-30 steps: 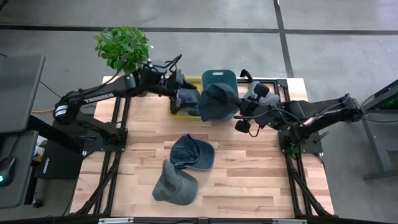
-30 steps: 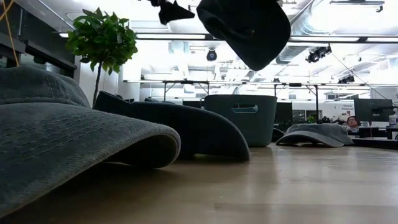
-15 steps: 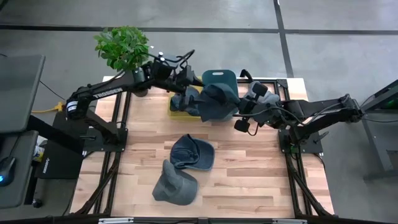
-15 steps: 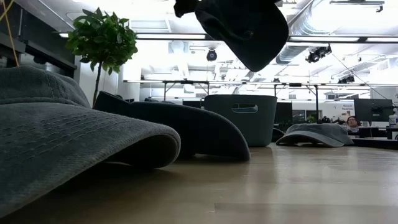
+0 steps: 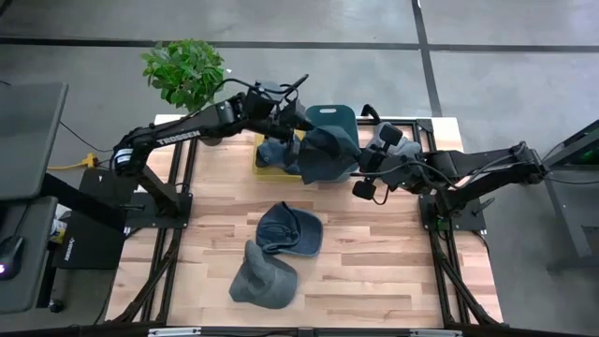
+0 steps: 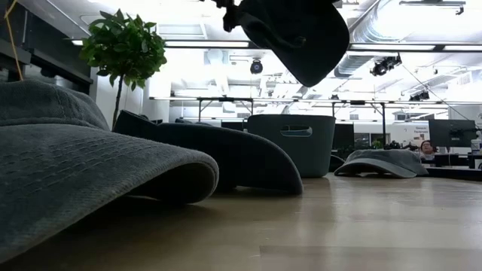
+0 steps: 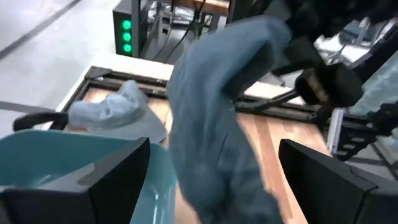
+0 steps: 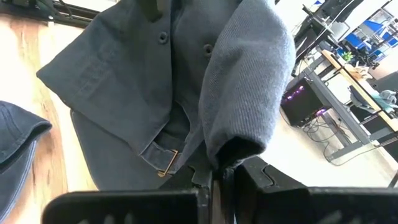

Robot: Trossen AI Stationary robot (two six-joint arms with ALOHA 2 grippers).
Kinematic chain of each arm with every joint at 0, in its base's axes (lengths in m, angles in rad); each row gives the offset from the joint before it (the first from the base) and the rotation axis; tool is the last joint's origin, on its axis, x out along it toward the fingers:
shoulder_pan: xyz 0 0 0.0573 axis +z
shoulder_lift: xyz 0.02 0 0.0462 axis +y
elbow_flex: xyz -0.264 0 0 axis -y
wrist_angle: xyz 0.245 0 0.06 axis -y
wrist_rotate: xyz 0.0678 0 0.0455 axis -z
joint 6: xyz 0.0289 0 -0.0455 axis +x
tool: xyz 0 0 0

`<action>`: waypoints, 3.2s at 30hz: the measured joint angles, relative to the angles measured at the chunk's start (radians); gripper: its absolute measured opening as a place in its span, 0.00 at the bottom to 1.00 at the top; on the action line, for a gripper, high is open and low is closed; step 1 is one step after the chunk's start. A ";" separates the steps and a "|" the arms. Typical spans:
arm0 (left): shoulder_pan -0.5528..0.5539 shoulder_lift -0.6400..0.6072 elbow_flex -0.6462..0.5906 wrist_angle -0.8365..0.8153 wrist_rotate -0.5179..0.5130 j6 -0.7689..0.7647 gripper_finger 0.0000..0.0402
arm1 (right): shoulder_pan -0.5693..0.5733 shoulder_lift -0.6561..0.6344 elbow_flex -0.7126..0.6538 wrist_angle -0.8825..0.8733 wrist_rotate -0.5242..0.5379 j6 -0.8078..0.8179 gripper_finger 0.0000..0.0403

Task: Pick & Place hat
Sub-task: Put the right dark blue cap into the yellow bin

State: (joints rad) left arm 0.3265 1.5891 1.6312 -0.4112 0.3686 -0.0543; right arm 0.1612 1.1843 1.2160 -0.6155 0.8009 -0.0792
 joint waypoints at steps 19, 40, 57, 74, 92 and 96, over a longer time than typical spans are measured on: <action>0.000 0.012 0.008 0.004 -0.063 -0.108 0.26 | 0.000 0.000 0.000 0.000 -0.011 0.000 0.05; 0.000 0.012 0.007 -0.001 -0.038 -0.108 0.01 | 0.003 -0.001 0.000 0.000 -0.033 0.007 0.30; 0.001 0.011 0.007 -0.062 -0.065 -0.077 0.00 | 0.004 -0.108 0.000 0.015 -0.079 0.170 0.40; 0.001 -0.001 0.127 -0.377 -0.382 0.202 0.00 | 0.004 -0.221 -0.003 -0.067 -0.259 0.340 0.40; 0.013 0.065 0.174 -0.487 -0.771 0.477 0.00 | 0.004 -0.217 -0.138 -0.097 -0.258 0.476 0.40; 0.052 0.106 0.173 -0.498 -0.770 0.489 0.00 | 0.004 -0.217 -0.162 -0.099 -0.259 0.500 0.40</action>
State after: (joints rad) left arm 0.3780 1.6952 1.8045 -0.9093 -0.4011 0.4349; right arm 0.1654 0.9676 1.0542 -0.7149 0.5423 0.4213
